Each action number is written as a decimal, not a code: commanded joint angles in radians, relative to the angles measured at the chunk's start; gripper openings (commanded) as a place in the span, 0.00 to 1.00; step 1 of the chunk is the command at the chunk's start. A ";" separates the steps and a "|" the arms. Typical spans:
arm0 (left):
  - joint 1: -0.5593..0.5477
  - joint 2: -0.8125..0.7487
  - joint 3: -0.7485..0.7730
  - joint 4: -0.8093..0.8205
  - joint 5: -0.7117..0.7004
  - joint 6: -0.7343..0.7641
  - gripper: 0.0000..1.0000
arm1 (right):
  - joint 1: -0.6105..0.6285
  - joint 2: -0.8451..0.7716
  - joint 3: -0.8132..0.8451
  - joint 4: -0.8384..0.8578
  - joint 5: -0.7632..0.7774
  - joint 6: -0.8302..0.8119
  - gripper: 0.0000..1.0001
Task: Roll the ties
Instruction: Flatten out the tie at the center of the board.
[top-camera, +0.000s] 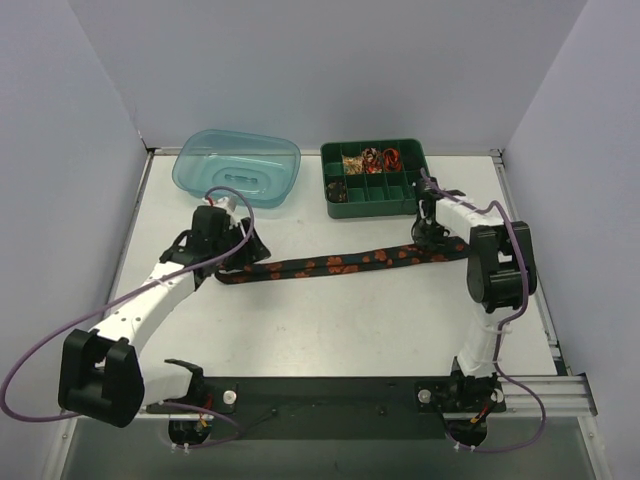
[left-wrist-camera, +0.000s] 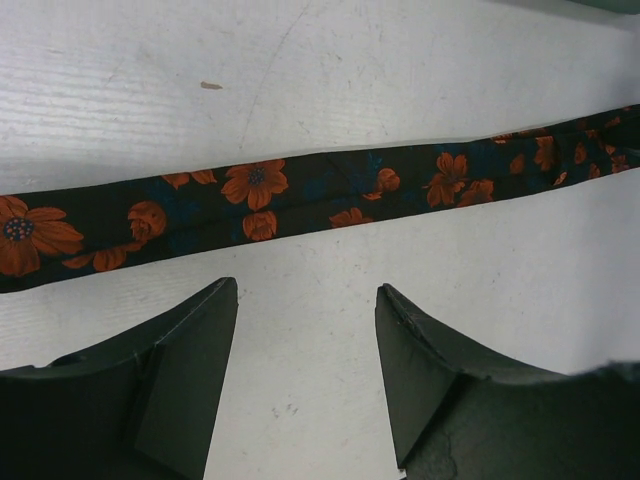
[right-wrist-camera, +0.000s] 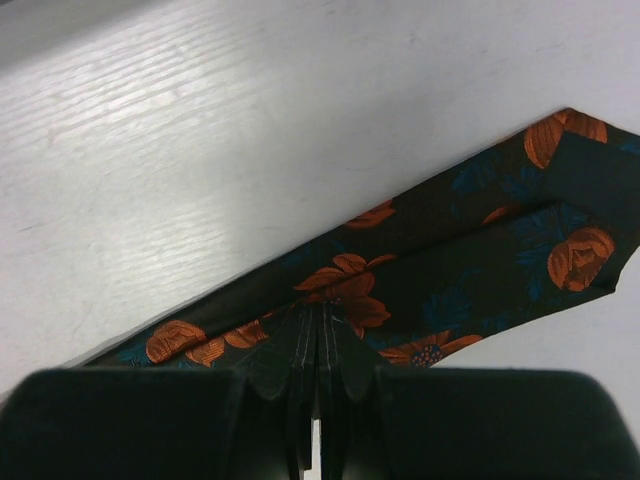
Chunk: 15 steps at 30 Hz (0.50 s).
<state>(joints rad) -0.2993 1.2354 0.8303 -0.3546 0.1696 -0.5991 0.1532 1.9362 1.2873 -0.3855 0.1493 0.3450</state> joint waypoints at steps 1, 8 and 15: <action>-0.038 0.036 0.044 0.123 0.016 -0.028 0.67 | -0.049 0.041 0.032 -0.116 0.013 -0.008 0.00; -0.080 0.142 0.026 0.258 0.044 -0.059 0.61 | -0.115 0.018 0.018 -0.142 0.025 -0.004 0.00; -0.058 0.179 0.003 0.384 0.016 -0.087 0.15 | -0.118 0.026 0.023 -0.145 0.022 -0.006 0.00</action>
<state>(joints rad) -0.3759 1.4124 0.8314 -0.1081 0.1974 -0.6716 0.0395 1.9469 1.3067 -0.4412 0.1467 0.3454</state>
